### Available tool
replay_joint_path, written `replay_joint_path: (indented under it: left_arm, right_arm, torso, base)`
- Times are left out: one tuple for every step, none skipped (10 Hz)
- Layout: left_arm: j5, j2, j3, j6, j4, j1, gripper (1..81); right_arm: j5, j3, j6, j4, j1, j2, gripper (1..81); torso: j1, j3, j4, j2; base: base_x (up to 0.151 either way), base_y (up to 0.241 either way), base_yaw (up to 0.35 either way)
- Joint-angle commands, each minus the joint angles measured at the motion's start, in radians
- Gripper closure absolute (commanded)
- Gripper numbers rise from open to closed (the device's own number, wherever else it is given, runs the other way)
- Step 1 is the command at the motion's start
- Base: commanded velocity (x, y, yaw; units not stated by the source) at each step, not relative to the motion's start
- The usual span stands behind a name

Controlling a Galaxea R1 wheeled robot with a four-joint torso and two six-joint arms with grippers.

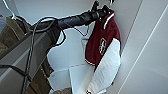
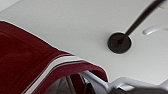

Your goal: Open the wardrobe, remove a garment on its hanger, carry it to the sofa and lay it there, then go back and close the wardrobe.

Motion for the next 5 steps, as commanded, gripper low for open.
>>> replay_joint_path:
  left_arm:
    - [-0.098,0.049,0.017,0.039,0.071,-0.258,81.1]
    - [-0.096,0.036,0.017,0.039,0.073,-0.256,81.1]
    - [-0.095,0.021,0.029,0.040,0.074,-0.255,81.1]
    - [-0.093,0.012,0.040,0.040,0.088,-0.252,81.1]
    - [-0.092,-0.005,0.054,0.040,0.093,-0.248,81.1]
  right_arm:
    - [-0.070,0.003,-0.001,0.011,0.024,0.006,1.0]
    - [-0.070,0.003,-0.001,0.011,0.024,0.006,1.0]
    - [-0.070,0.003,-0.001,0.011,0.022,0.006,1.0]
    - [-0.070,0.003,-0.001,0.011,0.022,0.006,1.0]
    - [-0.070,0.003,-0.001,0.011,0.022,0.006,1.0]
  torso:
    - [0.000,0.000,0.000,0.000]
    - [0.000,0.000,0.000,0.000]
    - [0.000,0.000,0.000,0.000]
    - [0.000,0.000,0.000,0.000]
    - [0.000,0.000,0.000,0.000]
  base:
    - [0.000,0.000,0.000]
    - [0.000,0.000,0.000]
    - [0.000,0.000,0.000]
    - [0.000,0.000,0.000]
    - [0.000,0.000,0.000]
